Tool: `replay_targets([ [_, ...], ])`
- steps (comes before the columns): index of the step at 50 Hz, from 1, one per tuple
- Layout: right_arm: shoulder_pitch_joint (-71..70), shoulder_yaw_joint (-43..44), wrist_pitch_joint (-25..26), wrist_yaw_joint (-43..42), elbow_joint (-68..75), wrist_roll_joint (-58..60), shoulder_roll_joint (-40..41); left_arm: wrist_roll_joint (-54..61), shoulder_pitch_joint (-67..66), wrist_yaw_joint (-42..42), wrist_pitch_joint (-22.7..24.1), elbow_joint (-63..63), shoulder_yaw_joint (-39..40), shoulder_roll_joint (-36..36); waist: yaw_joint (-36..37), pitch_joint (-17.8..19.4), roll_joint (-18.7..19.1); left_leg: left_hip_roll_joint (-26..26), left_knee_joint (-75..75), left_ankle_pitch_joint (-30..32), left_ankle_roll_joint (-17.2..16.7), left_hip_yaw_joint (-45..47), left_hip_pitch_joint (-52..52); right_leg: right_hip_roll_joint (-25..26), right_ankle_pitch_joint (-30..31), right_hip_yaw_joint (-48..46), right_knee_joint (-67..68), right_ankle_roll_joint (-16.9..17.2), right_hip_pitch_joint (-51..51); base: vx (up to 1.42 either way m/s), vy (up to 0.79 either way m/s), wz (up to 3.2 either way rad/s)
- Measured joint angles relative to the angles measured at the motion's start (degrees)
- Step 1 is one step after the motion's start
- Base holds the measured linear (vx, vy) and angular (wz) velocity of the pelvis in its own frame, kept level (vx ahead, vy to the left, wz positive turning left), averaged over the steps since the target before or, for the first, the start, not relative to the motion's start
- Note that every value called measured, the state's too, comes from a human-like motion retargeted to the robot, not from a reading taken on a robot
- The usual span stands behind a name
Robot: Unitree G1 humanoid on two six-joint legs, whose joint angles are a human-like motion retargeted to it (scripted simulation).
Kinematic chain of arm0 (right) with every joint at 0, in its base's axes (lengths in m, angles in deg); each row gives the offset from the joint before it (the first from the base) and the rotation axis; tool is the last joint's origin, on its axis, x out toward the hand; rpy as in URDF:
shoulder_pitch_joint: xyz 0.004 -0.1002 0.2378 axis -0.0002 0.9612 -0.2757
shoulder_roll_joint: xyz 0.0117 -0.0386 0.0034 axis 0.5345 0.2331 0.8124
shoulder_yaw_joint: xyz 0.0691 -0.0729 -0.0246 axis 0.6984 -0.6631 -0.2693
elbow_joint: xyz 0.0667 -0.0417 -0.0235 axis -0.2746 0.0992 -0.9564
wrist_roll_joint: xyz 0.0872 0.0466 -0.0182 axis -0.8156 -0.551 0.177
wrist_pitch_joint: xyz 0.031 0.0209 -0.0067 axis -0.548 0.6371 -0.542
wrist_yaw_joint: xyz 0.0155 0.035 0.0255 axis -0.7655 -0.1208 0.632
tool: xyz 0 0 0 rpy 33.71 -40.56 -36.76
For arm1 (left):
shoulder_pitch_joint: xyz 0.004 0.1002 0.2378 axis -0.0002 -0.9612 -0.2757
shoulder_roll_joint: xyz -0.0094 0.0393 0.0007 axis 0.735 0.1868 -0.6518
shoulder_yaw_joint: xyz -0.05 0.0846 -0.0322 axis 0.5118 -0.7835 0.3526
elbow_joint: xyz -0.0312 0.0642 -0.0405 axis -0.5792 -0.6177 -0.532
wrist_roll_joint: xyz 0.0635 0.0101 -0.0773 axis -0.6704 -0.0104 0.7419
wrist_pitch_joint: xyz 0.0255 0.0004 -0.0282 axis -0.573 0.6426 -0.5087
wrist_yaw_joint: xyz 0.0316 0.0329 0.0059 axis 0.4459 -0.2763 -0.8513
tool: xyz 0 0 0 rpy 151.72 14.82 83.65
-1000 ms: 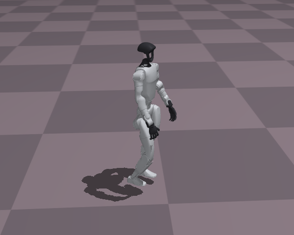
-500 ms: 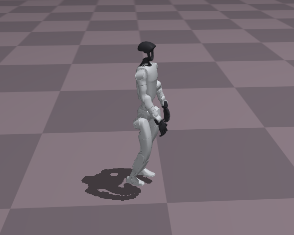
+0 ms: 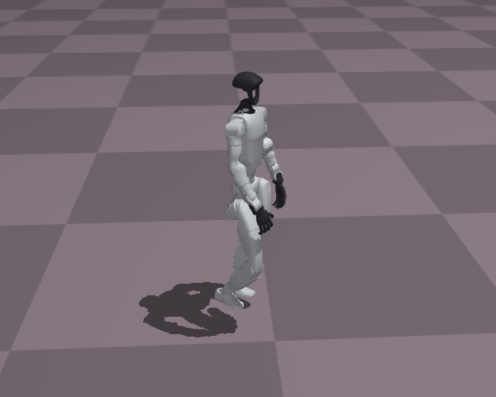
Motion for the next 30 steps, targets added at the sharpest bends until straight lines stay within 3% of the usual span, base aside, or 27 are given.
replay_targets([
  [5,2.87,2.41,0.61,-0.56,-2.08,-2.83,-0.42,0.08,0.76,0.08,-0.68,-0.40,-0.35,-0.58,-2.47,1.35,0.99,-0.86,5.15,-4.00,0.56,-0.64,-0.65,0.83,0.76,0.69,3.42,-0.91,-7.16,0.19,0.00,0.13],
  [13,6.50,6.21,1.88,-1.32,0.38,-5.47,-1.28,-0.91,1.81,-0.27,0.72,-0.08,-1.48,-1.53,-1.73,-2.35,7.73,6.28,11.36,-9.91,-0.76,-0.82,-5.10,11.88,9.92,-4.56,-23.99,2.11,-13.06,0.27,-0.05,-0.10],
  [21,8.28,8.53,2.17,-1.80,2.94,-6.74,-0.99,-0.03,2.72,0.02,1.84,0.91,-1.78,-1.39,-0.01,-6.39,9.68,9.80,21.40,-14.97,-3.44,0.86,-8.50,17.12,16.79,-6.68,-38.64,4.39,-13.66,0.28,-0.07,-0.16],
  [26,9.19,8.97,1.79,-2.13,4.32,-7.18,-1.11,1.76,3.45,-0.31,2.51,1.79,-1.03,-1.56,1.19,-9.23,12.19,14.11,28.83,-14.90,-6.30,0.90,-9.13,21.84,22.93,-7.32,-41.06,3.30,-10.53,0.38,-0.05,-0.20],
  [30,9.66,8.35,1.15,-2.69,4.34,-7.14,-1.54,3.22,3.55,-0.78,3.22,3.22,-0.76,-1.67,2.61,-10.69,15.65,18.45,39.42,-10.34,-10.75,-1.03,-10.58,27.56,25.59,-7.51,-41.53,1.38,-7.21,0.41,-0.05,-0.43],
])
